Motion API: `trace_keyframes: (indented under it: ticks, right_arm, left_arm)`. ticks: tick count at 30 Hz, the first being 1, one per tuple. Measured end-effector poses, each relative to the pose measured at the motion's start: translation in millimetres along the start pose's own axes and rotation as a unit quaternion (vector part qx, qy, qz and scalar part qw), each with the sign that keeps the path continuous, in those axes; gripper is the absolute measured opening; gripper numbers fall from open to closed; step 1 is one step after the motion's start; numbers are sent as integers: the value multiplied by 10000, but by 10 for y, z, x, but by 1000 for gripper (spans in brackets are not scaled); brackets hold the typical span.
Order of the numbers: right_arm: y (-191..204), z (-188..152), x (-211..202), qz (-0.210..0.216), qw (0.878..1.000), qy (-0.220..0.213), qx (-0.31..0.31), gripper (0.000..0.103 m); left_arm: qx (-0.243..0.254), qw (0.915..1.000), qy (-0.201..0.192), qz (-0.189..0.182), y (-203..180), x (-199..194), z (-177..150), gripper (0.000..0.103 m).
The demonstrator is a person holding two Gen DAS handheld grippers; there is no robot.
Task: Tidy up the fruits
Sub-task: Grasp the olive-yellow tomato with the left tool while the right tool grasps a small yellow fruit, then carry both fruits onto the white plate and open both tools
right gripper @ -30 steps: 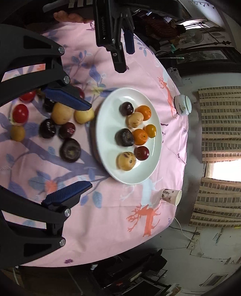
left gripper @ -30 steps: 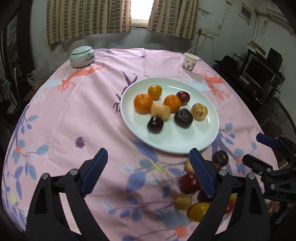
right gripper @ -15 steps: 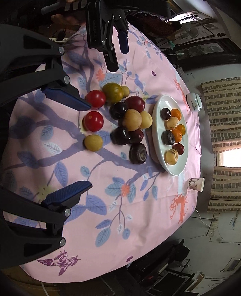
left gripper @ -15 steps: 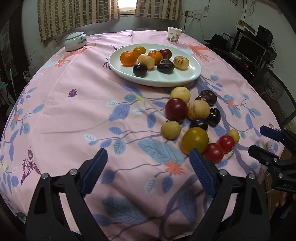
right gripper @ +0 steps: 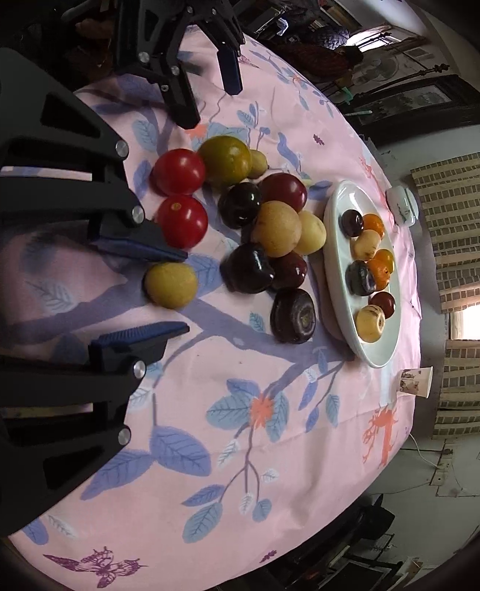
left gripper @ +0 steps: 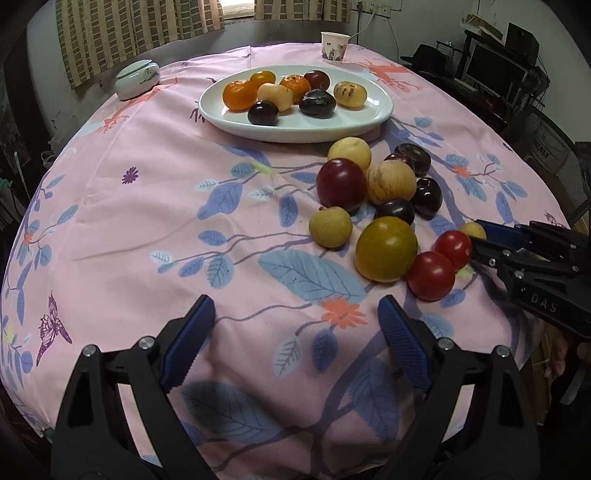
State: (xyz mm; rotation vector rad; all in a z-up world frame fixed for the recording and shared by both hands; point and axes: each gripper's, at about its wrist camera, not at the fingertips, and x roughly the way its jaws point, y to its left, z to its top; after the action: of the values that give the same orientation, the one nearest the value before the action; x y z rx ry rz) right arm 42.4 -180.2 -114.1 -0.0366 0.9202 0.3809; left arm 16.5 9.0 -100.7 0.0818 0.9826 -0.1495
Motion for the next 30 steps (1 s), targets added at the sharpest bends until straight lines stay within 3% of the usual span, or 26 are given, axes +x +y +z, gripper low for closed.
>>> trace_keyframes:
  ticks: [2,8,15,17,18,20,30]
  right_arm:
    - [2,29,-31,132,9998,-15,122,25]
    - [-88,-29,-320,-73,9995,-225,230,25]
    - [-281,-98,-515,-41,9977,-421,529,25]
    - [-304,-106,-519,-2,9975,-421,576,25]
    - [-313,-112,-516,24,9974,-414,594,25]
    - [-307,-118,-511,47,9973,-402,605,25]
    - [-116,-62,-525,190,9981,-438,389,25]
  left_arm:
    - [13,10000,6,-36,-23,19,18,92]
    - [100,9998,48,-177,-183,166,62,91]
    - [-1,9995,-137,-274,-334,290,198,76]
    - [-36,9995,-221,-236,-359,290,225,65]
    - [-40,9992,-246,-312,-365,281,235,47]
    - [-107,9982,-179,-558,-358,244,237,37]
    - [-180,9976,-319,-593,-255,33,193,37]
